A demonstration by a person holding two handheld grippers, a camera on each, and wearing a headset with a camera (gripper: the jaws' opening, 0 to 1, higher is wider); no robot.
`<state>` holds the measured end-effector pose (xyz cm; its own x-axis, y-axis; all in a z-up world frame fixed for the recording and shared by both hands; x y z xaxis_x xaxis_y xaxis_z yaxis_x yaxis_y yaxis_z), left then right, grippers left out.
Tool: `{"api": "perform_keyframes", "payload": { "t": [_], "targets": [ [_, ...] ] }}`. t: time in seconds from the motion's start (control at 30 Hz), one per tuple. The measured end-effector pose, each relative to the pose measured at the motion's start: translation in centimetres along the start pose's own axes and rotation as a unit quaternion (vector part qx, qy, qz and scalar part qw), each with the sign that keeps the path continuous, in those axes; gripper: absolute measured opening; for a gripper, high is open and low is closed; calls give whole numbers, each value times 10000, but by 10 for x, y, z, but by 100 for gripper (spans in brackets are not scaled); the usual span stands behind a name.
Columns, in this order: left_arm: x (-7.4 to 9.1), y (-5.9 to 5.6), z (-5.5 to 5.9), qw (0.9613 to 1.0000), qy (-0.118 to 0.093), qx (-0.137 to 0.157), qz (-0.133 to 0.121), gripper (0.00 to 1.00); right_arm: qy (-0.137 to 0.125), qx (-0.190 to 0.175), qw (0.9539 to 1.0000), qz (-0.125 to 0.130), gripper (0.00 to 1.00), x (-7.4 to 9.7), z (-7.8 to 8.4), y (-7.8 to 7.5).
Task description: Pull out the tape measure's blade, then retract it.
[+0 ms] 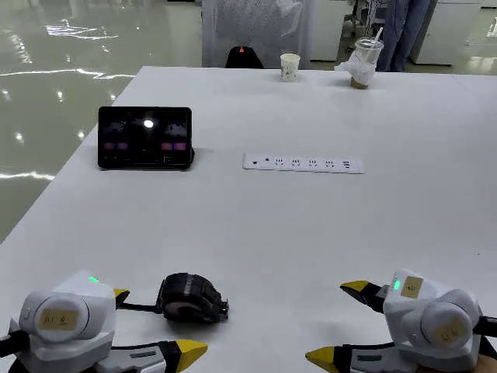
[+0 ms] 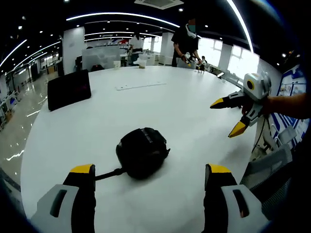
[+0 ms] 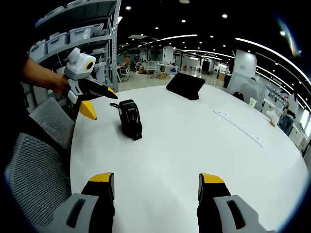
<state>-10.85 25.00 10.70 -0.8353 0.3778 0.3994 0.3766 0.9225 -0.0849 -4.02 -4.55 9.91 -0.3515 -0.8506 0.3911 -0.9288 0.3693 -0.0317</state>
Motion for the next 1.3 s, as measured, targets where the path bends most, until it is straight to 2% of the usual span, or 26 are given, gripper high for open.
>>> {"api": "perform_keyframes", "payload": {
  "t": [0.2,0.3,0.67,0.8,0.97,1.1,1.3],
  "targets": [
    [3,-3,-2,9998,-173,31,75,96,-88,-147,9998,132,75,9,2,3],
    [4,-5,-2,9996,-233,-85,132,99,-128,-217,9995,189,77,14,5,5],
    [6,-12,0,9988,-237,-173,380,99,-204,-389,9987,251,88,21,10,13],
    [7,-15,-1,9981,-320,-273,451,99,-235,-406,9985,287,90,24,11,16],
    [8,-16,-2,9975,-372,-343,484,99,-369,-487,9976,337,93,28,11,19],
    [9,-16,-3,9973,-443,-307,502,99,-402,-467,9975,356,97,30,11,21],
    [10,-17,-2,9971,-411,-352,542,99,-367,-483,9974,388,99,33,13,21]
  ]
}}
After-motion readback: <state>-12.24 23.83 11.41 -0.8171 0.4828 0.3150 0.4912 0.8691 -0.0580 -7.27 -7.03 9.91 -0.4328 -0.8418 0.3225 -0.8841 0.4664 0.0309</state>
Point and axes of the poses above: the centre of the closed fingertips' face, and the gripper's own axes: x roughly backward along the fingers, y roughly to its left, z roughly out of its underside, the point moved 8 cm from there along x, roughly backward along the fingers, and after that the axes turned 14 degrees about -y, right-handed, at the moved point
